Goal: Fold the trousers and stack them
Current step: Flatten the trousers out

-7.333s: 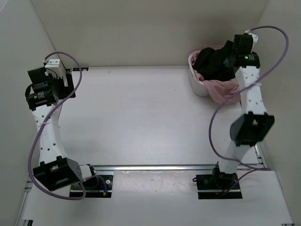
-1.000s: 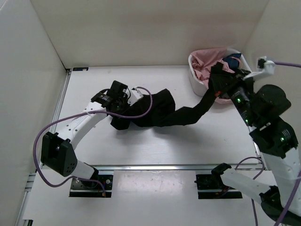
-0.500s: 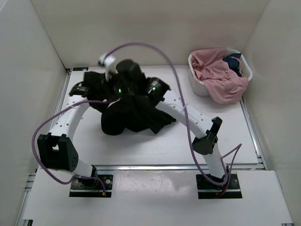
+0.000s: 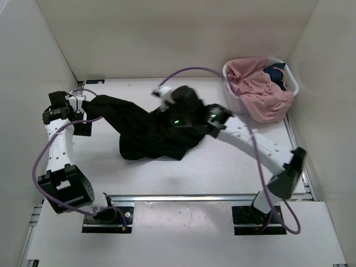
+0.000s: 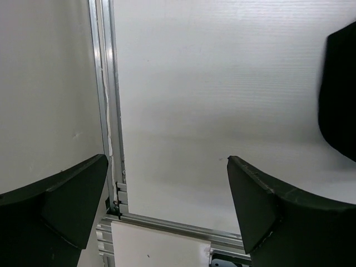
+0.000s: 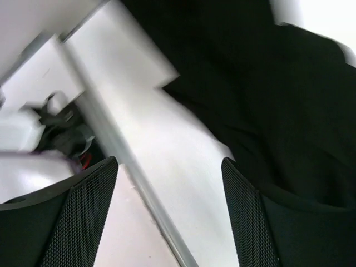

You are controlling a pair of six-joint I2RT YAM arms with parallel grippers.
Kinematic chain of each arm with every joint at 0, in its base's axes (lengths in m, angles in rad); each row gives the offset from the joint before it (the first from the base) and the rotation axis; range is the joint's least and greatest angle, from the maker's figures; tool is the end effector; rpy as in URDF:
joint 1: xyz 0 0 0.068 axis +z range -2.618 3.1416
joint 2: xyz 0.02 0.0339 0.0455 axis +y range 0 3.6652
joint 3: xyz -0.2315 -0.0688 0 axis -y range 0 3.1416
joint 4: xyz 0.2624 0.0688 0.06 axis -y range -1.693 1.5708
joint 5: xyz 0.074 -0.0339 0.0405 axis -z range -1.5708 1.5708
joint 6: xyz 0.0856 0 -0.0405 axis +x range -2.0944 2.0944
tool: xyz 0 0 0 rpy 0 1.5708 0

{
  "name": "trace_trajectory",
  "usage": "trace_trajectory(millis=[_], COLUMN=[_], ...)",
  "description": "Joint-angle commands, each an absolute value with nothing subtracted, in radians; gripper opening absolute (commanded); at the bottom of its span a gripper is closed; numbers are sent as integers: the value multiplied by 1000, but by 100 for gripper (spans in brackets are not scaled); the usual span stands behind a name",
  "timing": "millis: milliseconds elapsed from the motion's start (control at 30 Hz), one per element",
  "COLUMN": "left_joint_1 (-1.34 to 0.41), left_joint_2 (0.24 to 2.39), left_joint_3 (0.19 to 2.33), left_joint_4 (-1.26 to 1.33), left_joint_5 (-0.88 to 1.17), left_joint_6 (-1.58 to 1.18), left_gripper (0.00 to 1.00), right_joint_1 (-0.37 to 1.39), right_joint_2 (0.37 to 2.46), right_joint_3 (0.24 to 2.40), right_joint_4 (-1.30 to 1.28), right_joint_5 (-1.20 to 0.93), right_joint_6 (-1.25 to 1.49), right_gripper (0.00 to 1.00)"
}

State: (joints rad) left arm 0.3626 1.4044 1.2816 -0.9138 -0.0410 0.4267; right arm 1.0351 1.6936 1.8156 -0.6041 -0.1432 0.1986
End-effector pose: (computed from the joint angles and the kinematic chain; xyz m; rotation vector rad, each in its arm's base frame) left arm 0.3079 0.1206 0.2319 0.0699 2.6439 0.3283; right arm 0.2152 0.3864 0.3612 -0.9687 1.9472 0.8880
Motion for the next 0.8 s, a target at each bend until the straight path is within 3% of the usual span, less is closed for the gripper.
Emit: trace_trajectory(millis=[0,100,233,367,533,667,767], left_joint_1=[353,353,339,258,-164,-279,-353], left_joint_2=[1341,1350,1371,1306,1100,1100,1100], left_joint_3=[1281,1290,1272,1207,1163,1045,858], left_joint_4=[-908,-908,-908,-819,-819,-865,-751], left_joint_5=[14,38,-20,-161,-359,-494,-676], left_joint_6=[408,431,491,770,1046,1046,1104], left_gripper=[100,100,97,94,97,97,95], right_joint_1=[849,732,643,594,594,664,687], right_joint_2=[1521,1418,1379,1453,1549,1623,1701], right_joint_3=[1636,1527,1538,1569,1473,1477,1540], right_joint_4=[-403,-319,-353,-431,-289,-141,-124], right_joint_5=[-91,-83,-94,-184,-340,-389,-428], right_joint_6=[356,407,419,384,396,407,439], right_gripper=[80,80,81,86,99,99,99])
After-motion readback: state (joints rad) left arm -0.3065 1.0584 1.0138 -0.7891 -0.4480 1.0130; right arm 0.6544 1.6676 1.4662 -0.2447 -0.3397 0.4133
